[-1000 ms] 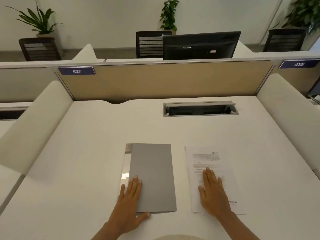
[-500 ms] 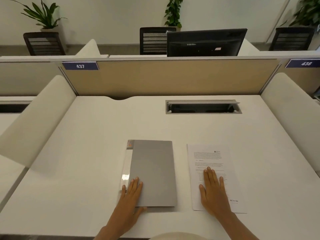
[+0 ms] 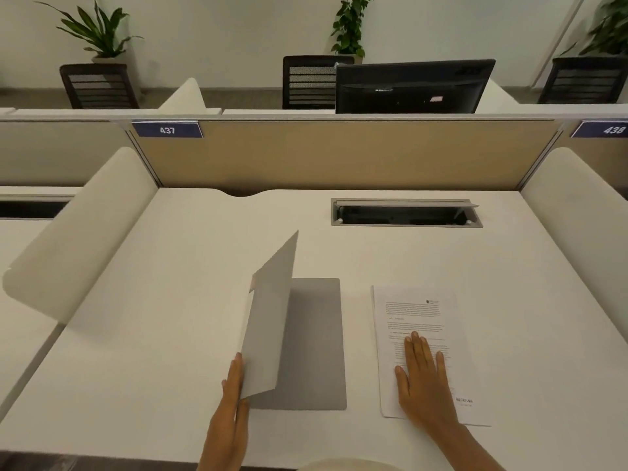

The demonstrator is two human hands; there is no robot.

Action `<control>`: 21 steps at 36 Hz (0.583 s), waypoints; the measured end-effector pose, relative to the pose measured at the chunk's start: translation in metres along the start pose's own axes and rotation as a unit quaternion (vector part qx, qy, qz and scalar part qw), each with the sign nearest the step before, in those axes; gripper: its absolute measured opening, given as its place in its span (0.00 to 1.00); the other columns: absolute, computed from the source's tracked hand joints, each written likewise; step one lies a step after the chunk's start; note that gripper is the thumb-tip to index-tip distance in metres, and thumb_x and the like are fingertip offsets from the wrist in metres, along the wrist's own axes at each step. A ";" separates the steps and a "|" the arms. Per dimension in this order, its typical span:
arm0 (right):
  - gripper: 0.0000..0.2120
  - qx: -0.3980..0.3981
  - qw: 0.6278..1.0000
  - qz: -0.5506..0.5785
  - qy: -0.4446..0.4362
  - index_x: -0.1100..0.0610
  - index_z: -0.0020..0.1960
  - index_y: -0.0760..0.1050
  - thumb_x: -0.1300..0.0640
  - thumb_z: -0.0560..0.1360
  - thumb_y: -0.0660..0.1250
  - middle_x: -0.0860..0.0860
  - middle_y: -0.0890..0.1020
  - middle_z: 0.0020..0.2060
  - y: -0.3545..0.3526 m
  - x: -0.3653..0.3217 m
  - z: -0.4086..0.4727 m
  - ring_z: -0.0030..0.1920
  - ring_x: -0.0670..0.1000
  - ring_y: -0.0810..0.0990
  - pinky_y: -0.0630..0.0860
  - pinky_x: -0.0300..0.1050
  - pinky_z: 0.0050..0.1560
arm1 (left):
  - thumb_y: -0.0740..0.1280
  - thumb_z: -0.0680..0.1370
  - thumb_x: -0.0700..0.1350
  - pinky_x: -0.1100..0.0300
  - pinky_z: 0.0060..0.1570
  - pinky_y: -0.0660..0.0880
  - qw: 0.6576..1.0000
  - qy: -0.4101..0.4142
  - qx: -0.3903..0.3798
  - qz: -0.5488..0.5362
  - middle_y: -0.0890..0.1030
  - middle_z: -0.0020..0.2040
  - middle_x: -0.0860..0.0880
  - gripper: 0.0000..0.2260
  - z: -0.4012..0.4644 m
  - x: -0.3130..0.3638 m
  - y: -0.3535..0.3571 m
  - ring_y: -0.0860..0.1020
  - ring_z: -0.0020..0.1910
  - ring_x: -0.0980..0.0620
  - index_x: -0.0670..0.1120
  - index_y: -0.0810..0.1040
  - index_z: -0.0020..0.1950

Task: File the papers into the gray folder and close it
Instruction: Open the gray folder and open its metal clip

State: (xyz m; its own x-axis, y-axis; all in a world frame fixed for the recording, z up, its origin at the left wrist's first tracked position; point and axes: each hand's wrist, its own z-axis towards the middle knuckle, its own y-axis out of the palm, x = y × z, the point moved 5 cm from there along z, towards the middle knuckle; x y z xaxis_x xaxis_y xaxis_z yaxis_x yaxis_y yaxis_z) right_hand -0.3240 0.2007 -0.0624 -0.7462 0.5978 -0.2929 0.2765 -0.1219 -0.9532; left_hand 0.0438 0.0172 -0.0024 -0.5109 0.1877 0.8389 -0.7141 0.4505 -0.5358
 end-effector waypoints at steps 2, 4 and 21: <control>0.35 -0.001 1.000 0.000 0.001 0.56 0.84 0.46 0.42 0.81 0.43 0.50 0.47 0.85 0.001 0.001 0.001 0.85 0.50 0.44 0.45 0.60 0.84 | 0.55 0.87 0.43 0.57 0.81 0.55 0.998 -0.036 0.026 -0.040 0.58 0.75 0.80 0.29 -0.003 -0.001 -0.008 0.60 0.78 0.69 0.68 0.53 0.82; 0.35 0.000 1.000 0.001 0.000 0.57 0.84 0.47 0.42 0.81 0.44 0.50 0.48 0.85 0.002 0.002 0.001 0.85 0.50 0.45 0.45 0.60 0.84 | 0.55 0.85 0.48 0.68 0.77 0.60 0.995 -0.045 0.064 -0.060 0.63 0.74 0.78 0.26 -0.006 -0.001 -0.015 0.65 0.77 0.63 0.61 0.57 0.83; 0.35 0.020 1.000 -0.009 -0.013 0.60 0.83 0.54 0.44 0.81 0.46 0.54 0.55 0.84 0.000 0.000 0.001 0.84 0.54 0.54 0.50 0.63 0.83 | 0.57 0.84 0.62 0.44 0.76 0.67 0.895 -0.234 0.252 -0.284 0.78 0.69 0.50 0.24 -0.007 -0.034 -0.049 0.77 0.66 0.45 0.57 0.68 0.79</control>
State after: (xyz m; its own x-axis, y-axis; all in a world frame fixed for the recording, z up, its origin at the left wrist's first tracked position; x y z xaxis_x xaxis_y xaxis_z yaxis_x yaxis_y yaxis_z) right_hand -0.3246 0.1999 -0.0624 -0.7664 0.5797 -0.2767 0.2382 -0.1436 -0.9605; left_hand 0.0995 -0.0047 -0.0038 -0.0574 -0.3849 0.9212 -0.9871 -0.1164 -0.1101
